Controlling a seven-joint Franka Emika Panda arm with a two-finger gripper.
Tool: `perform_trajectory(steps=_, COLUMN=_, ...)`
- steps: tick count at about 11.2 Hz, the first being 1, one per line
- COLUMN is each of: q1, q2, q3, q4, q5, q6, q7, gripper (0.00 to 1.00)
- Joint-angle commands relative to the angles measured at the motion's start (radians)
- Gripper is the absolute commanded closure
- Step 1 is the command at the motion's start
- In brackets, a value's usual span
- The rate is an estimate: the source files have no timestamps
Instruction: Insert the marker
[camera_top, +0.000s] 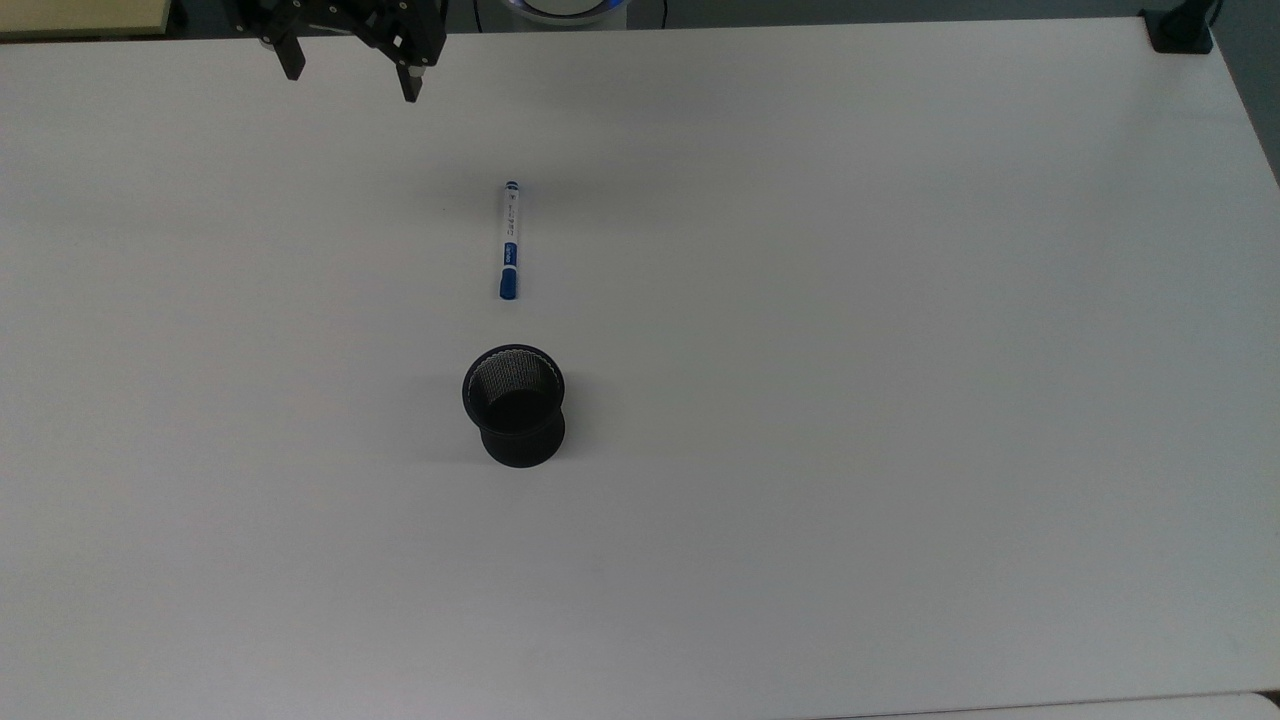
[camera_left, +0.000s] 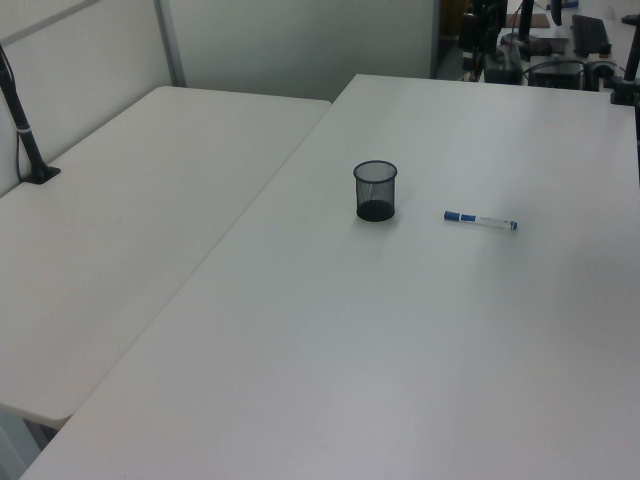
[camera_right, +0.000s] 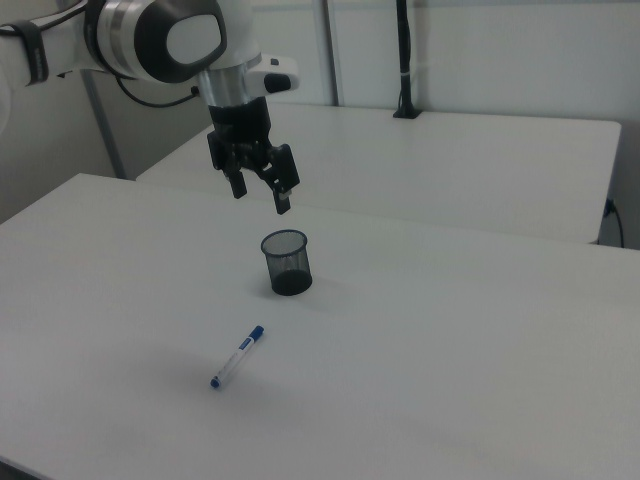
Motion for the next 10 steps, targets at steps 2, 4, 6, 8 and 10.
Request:
perform_trajectory(steps=2, q1=0.005, q2=0.021, q3=-0.004, q4=0.016, q5=0.02, q6=0.006, q7=-0.086, gripper=0.0)
perform_trajectory(steps=4, q1=0.013, q2=0.021, q3=-0.004, q4=0.012, q5=0.022, q6=0.003, q7=-0.087, gripper=0.0)
perform_trajectory(steps=6, q1=0.03, q2=0.02, q3=-0.004, q4=-0.016, q5=0.022, q6=0.006, q7=-0.09, gripper=0.0)
perform_trajectory(steps=8, q1=0.063, q2=0.024, q3=-0.004, q4=-0.046, q5=0.025, q6=0.009, q7=-0.106, gripper=0.0)
perform_trajectory(steps=10, q1=0.077, q2=0.026, q3=-0.004, q4=-0.074, q5=0.028, q6=0.009, q7=-0.166, gripper=0.0)
